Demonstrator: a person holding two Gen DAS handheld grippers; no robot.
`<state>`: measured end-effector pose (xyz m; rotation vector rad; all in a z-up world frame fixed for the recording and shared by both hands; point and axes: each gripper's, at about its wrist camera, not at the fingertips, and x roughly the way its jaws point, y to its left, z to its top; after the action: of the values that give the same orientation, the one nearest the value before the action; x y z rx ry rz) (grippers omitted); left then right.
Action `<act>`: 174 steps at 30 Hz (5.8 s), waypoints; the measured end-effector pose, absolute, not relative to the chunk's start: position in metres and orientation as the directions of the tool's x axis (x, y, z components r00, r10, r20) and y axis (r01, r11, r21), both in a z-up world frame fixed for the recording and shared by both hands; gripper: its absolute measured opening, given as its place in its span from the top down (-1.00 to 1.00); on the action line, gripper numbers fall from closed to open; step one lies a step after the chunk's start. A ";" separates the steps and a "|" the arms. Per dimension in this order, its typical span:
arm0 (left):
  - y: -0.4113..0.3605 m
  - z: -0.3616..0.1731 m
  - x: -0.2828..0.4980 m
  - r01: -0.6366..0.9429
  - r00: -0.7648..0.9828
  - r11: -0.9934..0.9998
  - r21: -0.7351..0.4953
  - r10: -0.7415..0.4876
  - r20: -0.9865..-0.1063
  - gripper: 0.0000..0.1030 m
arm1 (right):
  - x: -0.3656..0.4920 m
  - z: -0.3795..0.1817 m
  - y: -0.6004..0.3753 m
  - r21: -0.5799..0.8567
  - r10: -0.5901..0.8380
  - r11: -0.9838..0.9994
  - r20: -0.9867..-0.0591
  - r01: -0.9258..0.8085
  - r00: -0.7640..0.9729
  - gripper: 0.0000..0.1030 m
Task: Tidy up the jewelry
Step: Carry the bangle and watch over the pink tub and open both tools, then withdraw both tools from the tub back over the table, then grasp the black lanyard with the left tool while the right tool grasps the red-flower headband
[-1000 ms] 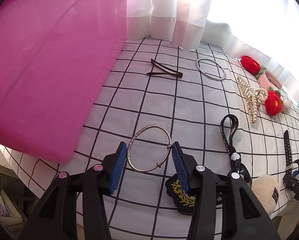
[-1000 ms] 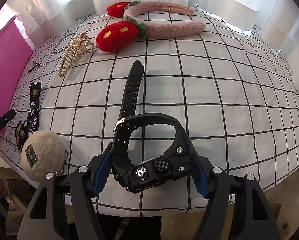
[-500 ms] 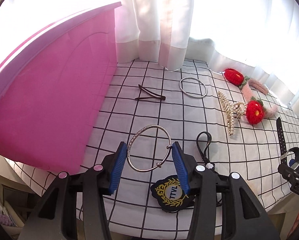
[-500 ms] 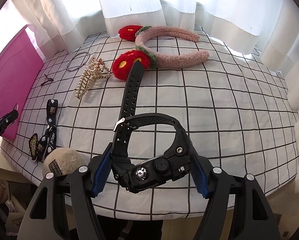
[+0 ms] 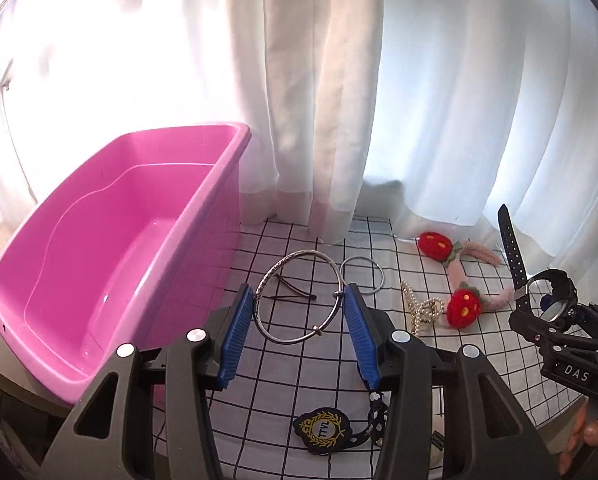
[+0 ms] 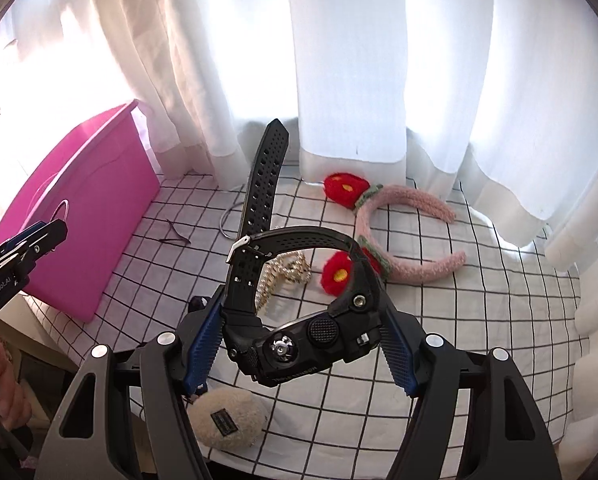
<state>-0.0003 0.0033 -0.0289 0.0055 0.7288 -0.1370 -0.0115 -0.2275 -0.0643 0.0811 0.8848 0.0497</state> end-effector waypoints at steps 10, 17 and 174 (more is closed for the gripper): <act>0.090 0.034 0.017 -0.060 0.816 0.998 -0.034 0.029 -0.578 0.12 | 0.060 -0.001 -0.126 0.144 0.315 0.944 -0.660 -0.297 0.682 -0.31; 0.162 0.030 0.037 -0.215 0.780 0.976 -0.043 0.145 -0.609 0.12 | 0.115 0.013 -0.029 0.119 0.438 0.865 -0.652 -0.487 0.619 -0.31; -0.076 -0.222 0.003 -0.002 0.296 1.000 -0.010 -0.009 -0.955 -0.88 | 0.025 -0.166 -0.314 0.095 0.088 0.995 -0.871 -0.010 0.483 -0.34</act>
<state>0.0029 -0.0765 -0.2219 -0.0101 1.2700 -0.0044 0.0251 -0.3138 -0.1657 0.0802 1.0655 0.0596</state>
